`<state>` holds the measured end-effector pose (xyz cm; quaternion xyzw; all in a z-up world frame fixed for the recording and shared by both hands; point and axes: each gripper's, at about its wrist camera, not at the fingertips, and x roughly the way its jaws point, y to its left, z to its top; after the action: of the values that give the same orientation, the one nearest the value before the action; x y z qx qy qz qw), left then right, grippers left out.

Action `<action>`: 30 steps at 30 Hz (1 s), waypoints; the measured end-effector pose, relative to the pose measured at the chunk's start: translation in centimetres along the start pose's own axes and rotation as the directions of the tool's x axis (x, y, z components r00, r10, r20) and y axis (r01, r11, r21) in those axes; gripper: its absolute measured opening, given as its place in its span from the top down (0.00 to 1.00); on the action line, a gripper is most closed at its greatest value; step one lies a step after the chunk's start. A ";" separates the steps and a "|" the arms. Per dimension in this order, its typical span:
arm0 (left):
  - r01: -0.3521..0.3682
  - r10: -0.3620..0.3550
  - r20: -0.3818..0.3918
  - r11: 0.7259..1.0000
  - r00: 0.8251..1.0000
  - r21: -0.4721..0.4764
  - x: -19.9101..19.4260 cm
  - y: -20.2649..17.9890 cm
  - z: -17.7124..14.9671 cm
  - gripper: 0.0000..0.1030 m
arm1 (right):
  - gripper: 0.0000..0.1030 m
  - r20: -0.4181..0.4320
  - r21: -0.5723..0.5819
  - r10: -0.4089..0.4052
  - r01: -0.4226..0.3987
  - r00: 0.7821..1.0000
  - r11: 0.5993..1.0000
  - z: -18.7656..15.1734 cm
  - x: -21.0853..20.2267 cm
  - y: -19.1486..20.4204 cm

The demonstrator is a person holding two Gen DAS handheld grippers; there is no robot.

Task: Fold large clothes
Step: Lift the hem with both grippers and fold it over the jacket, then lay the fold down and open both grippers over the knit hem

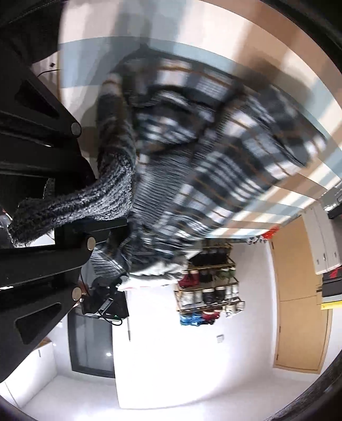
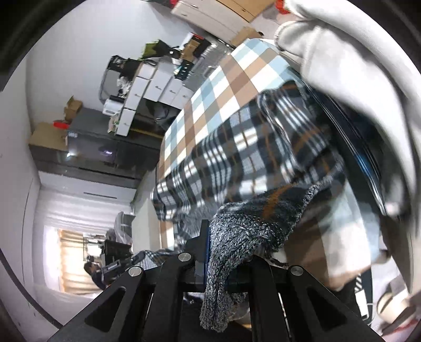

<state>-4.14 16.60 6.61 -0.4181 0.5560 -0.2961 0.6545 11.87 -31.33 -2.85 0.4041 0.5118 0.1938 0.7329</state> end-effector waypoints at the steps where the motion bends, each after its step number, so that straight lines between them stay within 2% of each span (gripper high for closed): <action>1: 0.004 -0.004 0.022 1.000 1.000 -0.027 -0.1 -0.3 1.3 0.97 | 0.92 -0.007 0.025 -0.002 0.002 1.000 1.000 1.1 0.2 0.0; 6: -0.018 0.030 0.080 0.989 0.996 -0.146 1.1 -0.1 7.6 0.97 | 0.90 -0.009 0.201 -0.002 0.004 1.000 0.980 8.3 2.0 -0.3; 9: -0.030 0.045 0.069 0.978 0.997 -0.207 2.3 1.0 10.2 0.97 | 0.87 0.004 0.264 -0.062 0.059 0.998 0.963 12.0 3.5 -1.5; 15: -0.075 0.077 -0.005 0.959 0.997 -0.273 3.6 3.3 12.4 0.96 | 0.77 -0.046 0.359 -0.159 0.165 0.986 0.918 15.8 6.5 -5.3; 17: -0.076 0.074 -0.019 0.961 0.997 -0.266 3.2 3.4 12.6 0.95 | 0.76 -0.037 0.344 -0.179 0.180 0.983 0.922 16.6 6.8 -5.6; 19: -0.080 0.074 -0.032 0.960 0.997 -0.268 3.0 3.6 12.6 0.89 | 0.74 -0.029 0.321 -0.199 0.198 0.980 0.926 16.7 6.7 -5.5; 21: -0.064 0.066 0.000 0.962 0.998 -0.266 1.9 3.4 12.6 0.70 | 0.71 -0.017 0.284 -0.209 0.205 0.978 0.937 16.5 6.5 -5.1; 23: -0.062 0.076 0.044 0.966 0.996 -0.250 0.7 3.0 12.3 0.61 | 0.62 0.004 0.211 -0.246 0.239 0.969 0.948 16.0 5.8 -4.0; 24: -0.068 0.082 0.049 0.968 0.995 -0.242 0.3 2.7 12.2 0.58 | 0.57 0.030 0.138 -0.279 0.273 0.960 0.952 15.6 5.3 -2.8; 25: -0.083 0.099 0.057 0.970 0.993 -0.228 -0.2 2.4 12.0 0.56 | 0.47 0.054 0.093 -0.302 0.296 0.952 0.951 15.3 4.7 -2.2; 26: -0.110 0.127 0.073 0.972 0.989 -0.207 -1.0 1.8 11.6 0.52 | 0.37 0.093 0.012 -0.343 0.344 0.935 0.939 14.8 4.1 -0.8; 28: -0.172 0.188 0.103 0.974 0.977 -0.149 -2.0 0.2 11.0 0.40 | 0.28 0.155 -0.126 -0.397 0.417 0.905 0.900 14.0 3.2 1.3; 30: -0.228 0.235 0.106 0.971 0.966 -0.077 -2.3 -1.7 10.4 0.31 | 0.19 0.239 -0.318 -0.445 0.503 0.863 0.804 12.7 2.8 4.4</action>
<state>5.67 20.04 9.56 -0.3873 0.5720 -0.1753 0.7015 25.05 -31.73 0.88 0.1312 0.4932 0.0653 0.8575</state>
